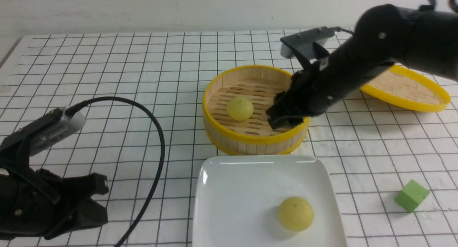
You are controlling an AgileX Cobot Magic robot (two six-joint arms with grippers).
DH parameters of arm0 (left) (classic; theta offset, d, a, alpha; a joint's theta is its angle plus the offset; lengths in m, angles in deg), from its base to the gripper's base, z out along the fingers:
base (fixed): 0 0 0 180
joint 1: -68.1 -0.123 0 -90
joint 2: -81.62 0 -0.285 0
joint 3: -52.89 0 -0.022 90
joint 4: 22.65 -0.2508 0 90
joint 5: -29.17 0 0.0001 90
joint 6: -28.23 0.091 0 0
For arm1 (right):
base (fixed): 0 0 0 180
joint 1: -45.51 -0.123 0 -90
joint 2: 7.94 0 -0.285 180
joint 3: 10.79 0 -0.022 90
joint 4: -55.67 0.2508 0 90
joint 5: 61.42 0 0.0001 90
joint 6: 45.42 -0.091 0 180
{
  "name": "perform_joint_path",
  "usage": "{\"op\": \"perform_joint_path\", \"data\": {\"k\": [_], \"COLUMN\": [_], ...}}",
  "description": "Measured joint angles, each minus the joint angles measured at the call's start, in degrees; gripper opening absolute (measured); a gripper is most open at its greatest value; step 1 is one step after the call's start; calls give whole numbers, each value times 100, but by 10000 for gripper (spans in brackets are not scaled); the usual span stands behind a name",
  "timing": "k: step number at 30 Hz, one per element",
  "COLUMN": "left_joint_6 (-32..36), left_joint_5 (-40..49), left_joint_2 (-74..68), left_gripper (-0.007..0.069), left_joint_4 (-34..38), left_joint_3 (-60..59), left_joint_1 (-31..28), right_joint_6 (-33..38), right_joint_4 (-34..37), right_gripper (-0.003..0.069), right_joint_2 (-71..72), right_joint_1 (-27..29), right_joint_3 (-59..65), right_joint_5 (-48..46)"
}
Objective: Put the steamed buns into the plate on the white-black tablecloth.
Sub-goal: 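Reach toward a bun in the bamboo steamer with the right gripper, then move the steamed bun from the bamboo steamer onto the white plate with the right gripper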
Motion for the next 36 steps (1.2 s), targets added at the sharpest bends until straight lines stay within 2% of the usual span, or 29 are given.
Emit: {"op": "perform_joint_path", "data": {"k": [2, 4, 5, 8, 11, 12, 13, 14, 15, 16, 17, 18, 21, 24, 27, 31, 33, 34, 36], "left_joint_6": [0, 0, 0, 0, 0, 0, 0, 0, 0, 0, 0, 0, 0, 0, 0, 0, 0, 0, 0], "left_joint_5": [0, 0, 0, 0, -11, -17, -25, -40, -79, -85, -118, -125, -130, -130, -138, -149, -149, -155, -161], "left_joint_2": [0, 0, 0, 0, 0, 0, 0, 0, 0, 0, 0, 0, 0, 0, 0, 0, 0, 0, 0], "left_gripper": [20, 27, 27, 36, 43, 45, 46, 46, 49, 50, 52, 52, 54, 55, 57, 67, 69, 72, 74], "left_joint_4": [0, 0, 0, 0, 0, 0, 0, 0, 0, 0, 0, 0, 0, 6, 6, 6, 6, 0, 0], "left_joint_3": [0, 0, 0, 0, 0, 0, 0, 0, 0, 0, 0, 0, 0, 0, 0, 0, 0, 0, 0], "left_joint_1": [0, 0, 0, 0, 0, 0, 0, 0, 0, 0, 0, 0, 0, 0, 0, 0, 0, 0, 0], "right_joint_6": [-342, -1106, -1157, -1786, -2046, -2082, -2090, -2090, -2090, -2090, -2090, -2090, -2034, -2008, -2003, -2003, -2003, -2003, -2003], "right_joint_4": [-368, -1300, -1362, -2169, -2491, -2532, -2539, -2545, -2554, -2554, -2531, -2511, -2414, -2052, -1619, -1020, -915, -863, -868], "right_gripper": [395, 433, 437, 444, 410, 361, 352, 297, 185, 169, 83, 34, 22, 24, 24, 24, 24, 29, 45], "right_joint_2": [-254, -892, -929, -1420, -1589, -1622, -1622, -1622, -1563, -1550, -1444, -1275, -778, 338, 1158, 1926, 1932, 1845, 1742], "right_joint_1": [0, 0, 0, 0, 0, -4, -4, -4, -11, -11, -23, -43, -93, -253, -507, -1198, -1436, -1686, -1869], "right_joint_3": [-313, -925, -962, -1358, -1427, -1433, -1439, -1448, -1453, -1453, -1453, -1442, -1436, -1335, -777, 995, 1473, 2112, 2513], "right_joint_5": [107, 255, 255, 277, 277, 263, 253, 223, 127, 127, -50, -247, -701, -1348, -1427, -700, -332, 245, 738]}}
